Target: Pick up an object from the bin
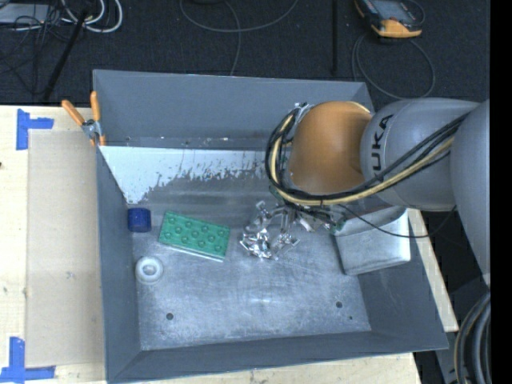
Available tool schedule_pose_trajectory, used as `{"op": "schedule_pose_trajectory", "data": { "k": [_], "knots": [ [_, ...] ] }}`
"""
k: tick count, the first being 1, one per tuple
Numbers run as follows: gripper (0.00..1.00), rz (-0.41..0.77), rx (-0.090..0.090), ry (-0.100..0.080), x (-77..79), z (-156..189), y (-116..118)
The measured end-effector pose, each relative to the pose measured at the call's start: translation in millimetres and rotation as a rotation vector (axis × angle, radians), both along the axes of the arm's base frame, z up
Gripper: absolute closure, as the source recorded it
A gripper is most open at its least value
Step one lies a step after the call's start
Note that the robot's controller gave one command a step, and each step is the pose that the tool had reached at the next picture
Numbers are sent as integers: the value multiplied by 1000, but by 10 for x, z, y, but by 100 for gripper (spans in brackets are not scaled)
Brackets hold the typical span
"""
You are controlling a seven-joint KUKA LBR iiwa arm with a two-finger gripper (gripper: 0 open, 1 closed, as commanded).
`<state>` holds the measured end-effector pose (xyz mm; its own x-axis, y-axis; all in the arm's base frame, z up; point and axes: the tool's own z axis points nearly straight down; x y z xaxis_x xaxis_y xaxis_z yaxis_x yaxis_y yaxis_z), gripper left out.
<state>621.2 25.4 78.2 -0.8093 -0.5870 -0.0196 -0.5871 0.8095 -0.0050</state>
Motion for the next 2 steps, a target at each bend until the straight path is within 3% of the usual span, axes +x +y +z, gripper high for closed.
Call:
{"op": "schedule_pose_trajectory", "data": {
  "k": [1,2],
  "knots": [
    [100,-4,-7,10,25,992,11],
    [100,-8,-6,16,31,1054,16]
  ]
}}
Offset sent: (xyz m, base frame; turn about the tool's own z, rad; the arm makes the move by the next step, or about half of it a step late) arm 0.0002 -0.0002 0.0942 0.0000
